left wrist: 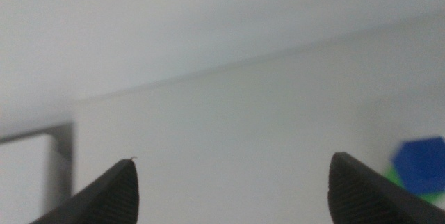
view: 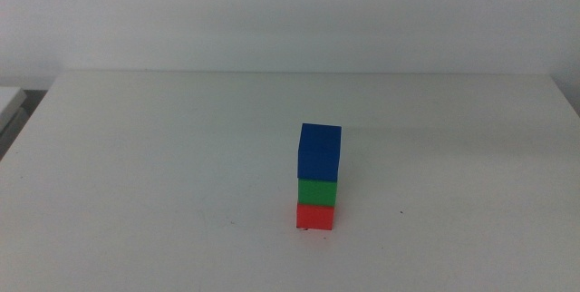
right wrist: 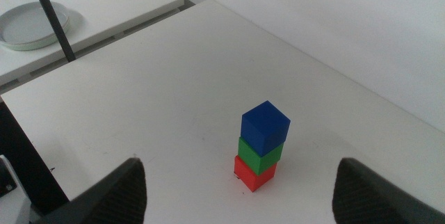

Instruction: Stack red cubes first, then green, then blue cubes in a specific spot.

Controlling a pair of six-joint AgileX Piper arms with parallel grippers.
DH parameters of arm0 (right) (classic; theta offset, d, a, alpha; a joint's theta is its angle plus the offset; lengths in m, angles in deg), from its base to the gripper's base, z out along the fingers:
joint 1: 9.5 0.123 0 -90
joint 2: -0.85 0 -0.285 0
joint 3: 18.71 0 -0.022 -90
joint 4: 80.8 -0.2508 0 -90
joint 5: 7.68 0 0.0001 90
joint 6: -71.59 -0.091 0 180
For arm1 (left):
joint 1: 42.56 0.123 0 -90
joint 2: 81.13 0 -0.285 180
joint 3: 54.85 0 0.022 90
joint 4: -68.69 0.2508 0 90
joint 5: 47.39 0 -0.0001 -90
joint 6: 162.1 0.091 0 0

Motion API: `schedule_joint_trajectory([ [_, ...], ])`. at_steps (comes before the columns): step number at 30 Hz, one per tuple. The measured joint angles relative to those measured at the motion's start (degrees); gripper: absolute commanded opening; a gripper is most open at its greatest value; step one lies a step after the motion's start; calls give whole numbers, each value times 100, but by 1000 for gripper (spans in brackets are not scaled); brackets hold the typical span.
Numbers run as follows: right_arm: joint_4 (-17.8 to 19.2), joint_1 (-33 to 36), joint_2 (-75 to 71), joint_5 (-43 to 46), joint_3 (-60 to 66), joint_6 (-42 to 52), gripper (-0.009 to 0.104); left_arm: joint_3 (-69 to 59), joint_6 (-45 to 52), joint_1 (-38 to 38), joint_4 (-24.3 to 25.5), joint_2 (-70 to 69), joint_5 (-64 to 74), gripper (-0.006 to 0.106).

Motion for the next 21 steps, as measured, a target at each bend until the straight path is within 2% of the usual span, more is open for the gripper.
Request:
schedule_joint_trajectory([
  [2, 0, 0, 0, 0, 0, 0, 69, -618, 341, 576, -281, -554, -522, 92],
  [5, -22, 0, 0, 0, 0, 0, 69, -1320, 508, 959, -472, -1132, -1106, 92],
  [10, -22, 0, 0, 0, 0, 0, 69, -1842, 584, 1059, -648, -1574, -1350, 92],
  [21, -30, 0, 0, 0, 0, 0, 69, -1903, 594, 1072, -735, -1781, -1560, 92],
])
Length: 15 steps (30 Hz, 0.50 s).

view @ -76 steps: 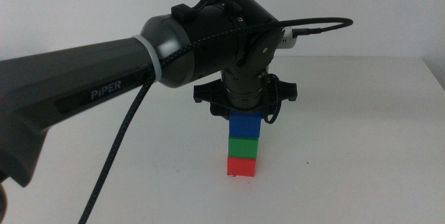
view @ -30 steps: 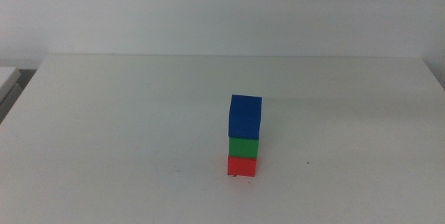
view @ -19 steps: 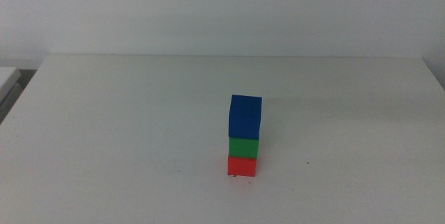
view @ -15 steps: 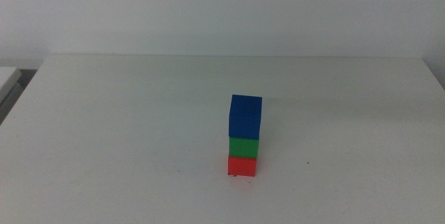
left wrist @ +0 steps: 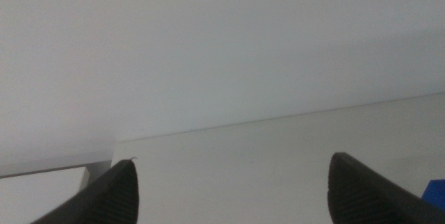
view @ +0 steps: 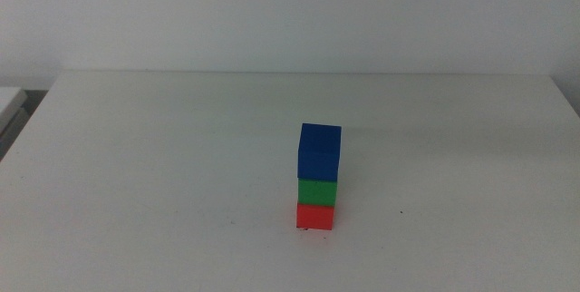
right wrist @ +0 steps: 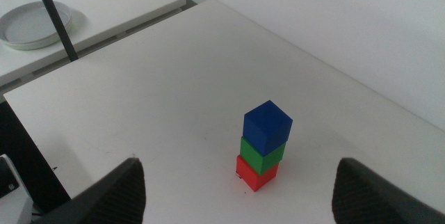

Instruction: Stack red cubes first, then green, then blue cubes in a specific spot.

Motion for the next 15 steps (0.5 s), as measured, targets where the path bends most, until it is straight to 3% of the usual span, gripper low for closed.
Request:
schedule_joint_trajectory([
  [7, 22, 0, -13, 159, 307, 0, 69, 0, 0, 0, 0, 0, -3, 92],
  [15, 373, -347, -558, 2354, 1855, 0, 69, -500, 0, 0, 0, -597, -528, 91],
])
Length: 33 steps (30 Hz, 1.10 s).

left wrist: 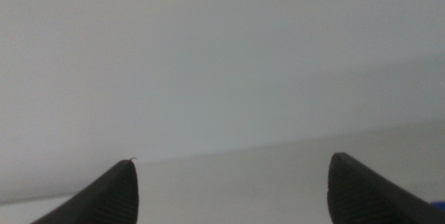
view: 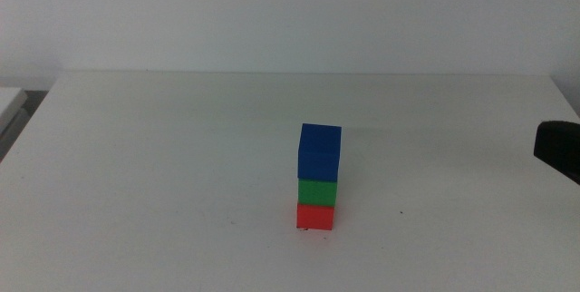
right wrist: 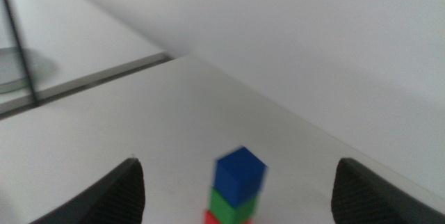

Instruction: Stack red cubes first, then green, then blue cubes in a specific spot.

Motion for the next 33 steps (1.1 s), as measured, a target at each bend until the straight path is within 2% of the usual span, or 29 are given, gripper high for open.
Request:
schedule_joint_trajectory([
  [3, -3, -596, -204, 444, 573, 0, 69, -585, 0, 0, -22, -384, -640, 91],
  [7, -262, -1676, -506, 756, 1412, 0, 69, -1551, 0, 0, -22, -883, -1352, 91],
  [12, -415, -3114, -1359, 1305, 2639, 0, 69, -2990, 0, 0, -22, -1559, -2400, 91],
  [17, -874, -4174, -2545, 1378, 3789, 0, 69, -4275, 0, 0, -22, -2338, -2772, 91],
  [21, -1016, -4465, -3385, 1378, 4327, 0, 69, -4971, 0, 0, -22, -2955, -2808, 91],
  [26, -1038, -4474, -3534, 1414, 4545, 0, 69, -5595, 0, 0, -22, -3443, -2894, 91],
  [33, -791, -4479, -3534, 1553, 4928, 0, 69, -5897, 0, 0, -36, -3454, -3111, 91],
])
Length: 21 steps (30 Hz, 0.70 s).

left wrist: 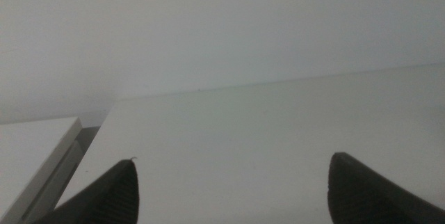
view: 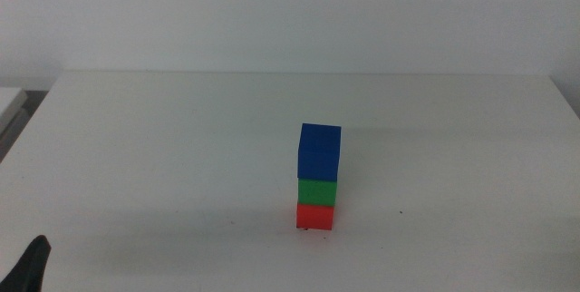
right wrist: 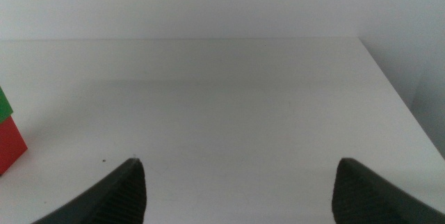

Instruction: Stack red cubes first, then green, then blue cubes in a specific spot.

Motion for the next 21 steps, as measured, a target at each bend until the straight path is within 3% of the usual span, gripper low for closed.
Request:
schedule_joint_trajectory([
  [21, 84, 0, 0, 585, 80, 0, 69, -1, 0, 19, -92, 0, -427, 91],
])
